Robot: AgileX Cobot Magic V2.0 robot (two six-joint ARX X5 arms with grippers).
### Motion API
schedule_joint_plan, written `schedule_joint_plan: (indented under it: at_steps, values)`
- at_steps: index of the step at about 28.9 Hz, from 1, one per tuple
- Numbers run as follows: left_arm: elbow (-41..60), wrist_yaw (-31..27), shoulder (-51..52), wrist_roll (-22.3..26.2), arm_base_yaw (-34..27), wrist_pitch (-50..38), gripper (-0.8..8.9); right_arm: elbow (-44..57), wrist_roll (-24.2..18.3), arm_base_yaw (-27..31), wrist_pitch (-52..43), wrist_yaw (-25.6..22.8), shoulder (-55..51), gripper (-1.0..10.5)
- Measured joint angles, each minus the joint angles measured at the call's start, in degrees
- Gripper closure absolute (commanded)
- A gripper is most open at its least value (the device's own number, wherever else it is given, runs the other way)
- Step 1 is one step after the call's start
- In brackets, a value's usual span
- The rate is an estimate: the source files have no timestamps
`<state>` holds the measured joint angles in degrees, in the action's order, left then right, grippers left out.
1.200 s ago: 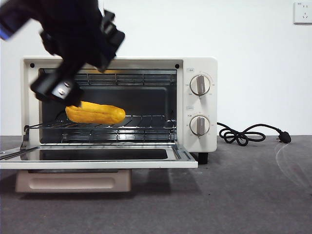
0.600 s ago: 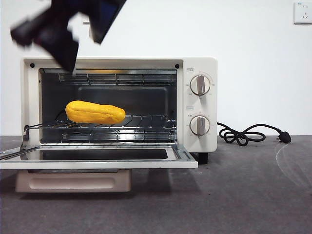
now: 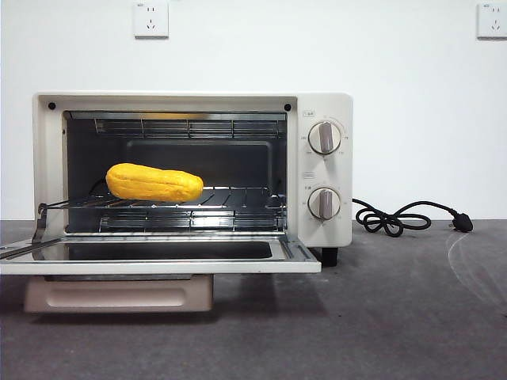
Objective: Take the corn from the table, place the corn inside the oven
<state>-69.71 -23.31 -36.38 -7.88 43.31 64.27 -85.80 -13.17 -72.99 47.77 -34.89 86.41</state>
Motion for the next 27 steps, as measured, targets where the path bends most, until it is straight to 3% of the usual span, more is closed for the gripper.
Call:
schedule_joint_plan:
  at_steps: [4, 9, 14, 21, 27]
  values:
    - [5.18, 8.24, -0.96, 2.36, 0.26, -5.22, 8.22, 0.00, 0.74, 0.22, 3.34, 5.55, -4.33, 9.6]
    - [11.34, 18.80, -1.90, 5.03, 0.22, -10.40, 8.22, 0.00, 2.80, 3.13, 6.67, 17.16, -7.93, 9.6]
    - [16.00, 24.59, -2.82, 6.84, -2.56, -12.59, 8.22, 0.00, 4.22, 8.59, 8.81, 24.72, -9.92, 9.6]
    - [17.97, 39.10, -3.50, 10.12, -13.68, -13.88, 8.23, 0.00, 4.83, 18.43, 11.47, 34.01, -10.49, 9.6]
    - [17.97, 54.07, -6.14, 14.73, -29.35, -14.19, 8.23, 0.00, 4.39, 25.81, 11.67, 39.93, -10.58, 9.6]
